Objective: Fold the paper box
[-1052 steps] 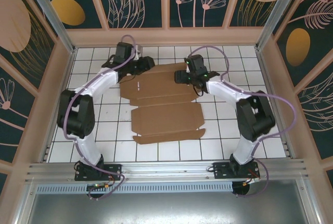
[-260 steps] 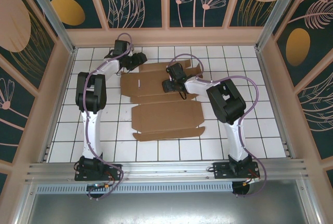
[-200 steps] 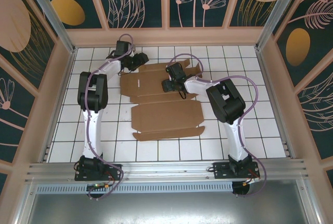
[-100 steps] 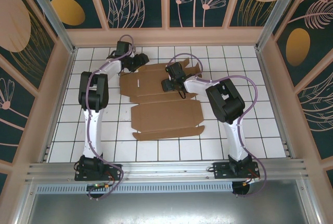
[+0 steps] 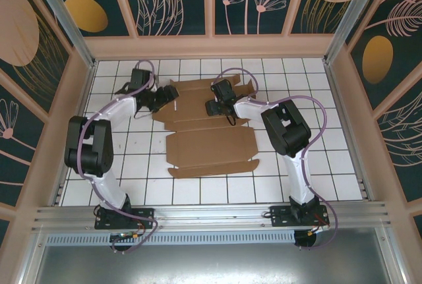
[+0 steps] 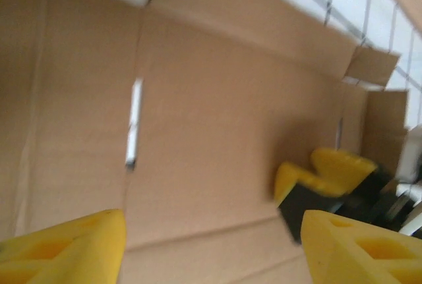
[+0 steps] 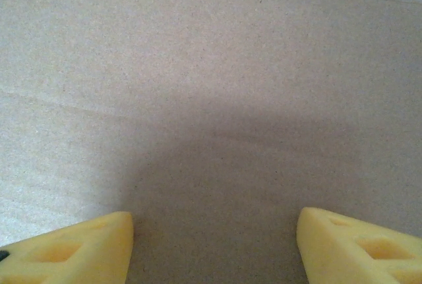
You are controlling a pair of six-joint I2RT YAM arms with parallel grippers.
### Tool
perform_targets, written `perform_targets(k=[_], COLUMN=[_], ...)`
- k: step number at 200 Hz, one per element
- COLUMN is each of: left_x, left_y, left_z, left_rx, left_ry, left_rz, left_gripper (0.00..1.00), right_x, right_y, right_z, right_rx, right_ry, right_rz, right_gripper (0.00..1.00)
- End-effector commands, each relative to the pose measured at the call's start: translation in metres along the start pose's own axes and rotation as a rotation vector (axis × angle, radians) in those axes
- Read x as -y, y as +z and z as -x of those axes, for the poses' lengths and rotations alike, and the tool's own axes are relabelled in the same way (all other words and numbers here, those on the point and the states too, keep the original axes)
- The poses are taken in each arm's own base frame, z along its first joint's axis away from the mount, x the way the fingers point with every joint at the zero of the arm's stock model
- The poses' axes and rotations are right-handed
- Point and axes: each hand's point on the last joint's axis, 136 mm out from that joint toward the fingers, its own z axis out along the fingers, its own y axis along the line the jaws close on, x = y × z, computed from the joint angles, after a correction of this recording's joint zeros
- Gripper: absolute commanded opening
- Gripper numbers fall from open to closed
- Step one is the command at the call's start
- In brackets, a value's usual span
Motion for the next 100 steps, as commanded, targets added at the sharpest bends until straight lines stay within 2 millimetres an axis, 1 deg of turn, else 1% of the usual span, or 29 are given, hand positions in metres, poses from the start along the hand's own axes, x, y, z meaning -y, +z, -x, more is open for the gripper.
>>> perform_targets(k=[1, 16, 25, 29, 31, 35, 58, 79, 100], left_x=[-0.015, -0.025, -0.028, -0.029, -0.036, -0.040, -0.051, -0.051, -0.039], left_y=[-0.006, -0.010, -0.010, -0.010, -0.008, -0.007, -0.001, 0.004, 0.005], left_z=[-0.034, -0.043, -0.044, -0.045, -0.051, -0.053, -0.057, -0.060, -0.060], left_rx=[-0.045, -0.045, -0.048, -0.048, -0.061, -0.066, -0.074, -0.086, -0.095], left_ry=[-0.025, -0.013, -0.005, -0.002, -0.008, -0.010, -0.016, -0.024, -0.013], left_rz=[0.005, 0.030, 0.043, 0.047, 0.061, 0.071, 0.103, 0.092, 0.055], left_gripper=[0.73, 0.74, 0.74, 0.74, 0.75, 0.75, 0.75, 0.74, 0.72], right_x=[0.017, 0.017, 0.016, 0.016, 0.015, 0.015, 0.014, 0.014, 0.015], right_y=[0.013, 0.015, 0.017, 0.016, 0.017, 0.017, 0.016, 0.015, 0.016], right_z=[-0.093, -0.094, -0.097, -0.097, -0.097, -0.098, -0.099, -0.101, -0.103], right_rx=[-0.290, -0.293, -0.299, -0.299, -0.300, -0.301, -0.301, -0.305, -0.305], right_ry=[0.027, 0.029, 0.028, 0.029, 0.027, 0.026, 0.025, 0.021, 0.021], right_rz=[-0.032, -0.030, -0.030, -0.028, -0.027, -0.027, -0.029, -0.030, -0.032], right_gripper=[0.67, 0.66, 0.66, 0.66, 0.66, 0.66, 0.66, 0.66, 0.66])
